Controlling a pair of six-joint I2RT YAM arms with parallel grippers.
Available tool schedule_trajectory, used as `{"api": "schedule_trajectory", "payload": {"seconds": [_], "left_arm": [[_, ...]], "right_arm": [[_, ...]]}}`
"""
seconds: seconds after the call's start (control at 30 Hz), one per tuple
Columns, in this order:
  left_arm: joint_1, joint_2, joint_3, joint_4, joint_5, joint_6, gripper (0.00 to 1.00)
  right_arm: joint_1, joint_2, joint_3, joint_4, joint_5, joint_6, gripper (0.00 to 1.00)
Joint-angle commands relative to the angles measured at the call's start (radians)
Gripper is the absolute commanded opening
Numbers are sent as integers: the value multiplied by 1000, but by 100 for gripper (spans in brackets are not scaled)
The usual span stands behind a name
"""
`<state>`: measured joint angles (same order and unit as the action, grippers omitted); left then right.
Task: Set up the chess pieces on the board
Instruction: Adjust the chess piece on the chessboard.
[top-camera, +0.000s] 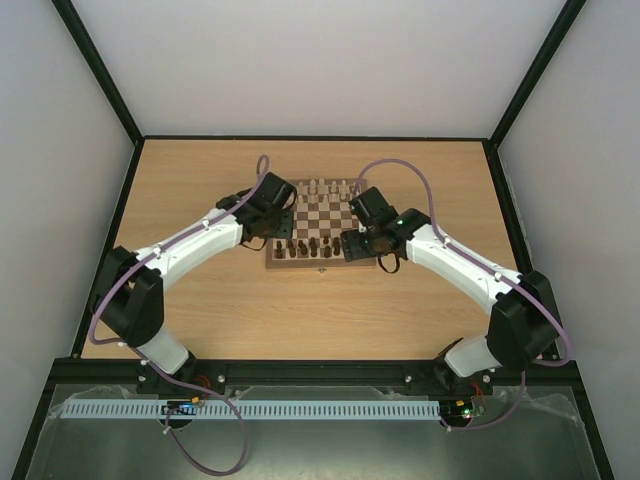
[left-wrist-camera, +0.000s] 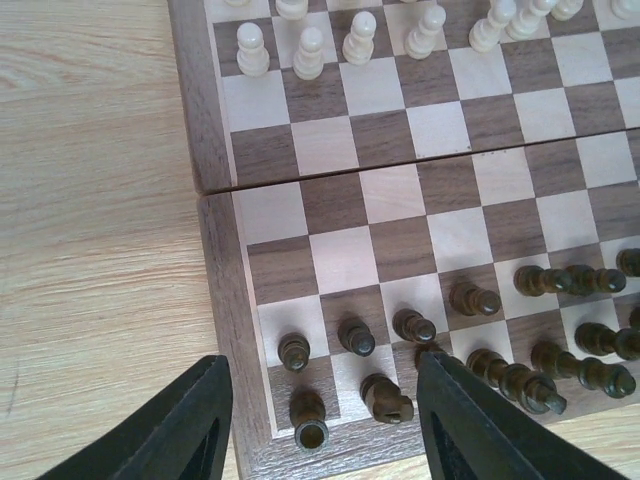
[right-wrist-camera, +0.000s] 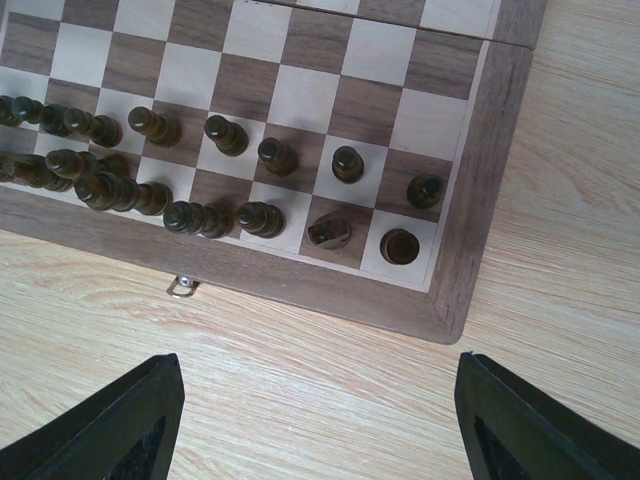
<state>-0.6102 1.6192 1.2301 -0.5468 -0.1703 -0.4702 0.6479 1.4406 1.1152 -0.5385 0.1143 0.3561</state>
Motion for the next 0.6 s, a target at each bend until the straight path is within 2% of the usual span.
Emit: {"api": "schedule_trajectory", "payload": {"seconds": [0.0, 0.17, 0.57], "left_arm": [[5, -45, 1, -25, -15, 10, 57], [8, -75, -18, -16, -18, 18, 67], [49, -145, -83, 19, 24, 24, 73]], "right_arm": [[-4, 30, 39, -9, 1, 13, 74], [-4, 69, 86, -9, -30, 20, 72], [32, 243, 274, -42, -76, 9, 62]]}}
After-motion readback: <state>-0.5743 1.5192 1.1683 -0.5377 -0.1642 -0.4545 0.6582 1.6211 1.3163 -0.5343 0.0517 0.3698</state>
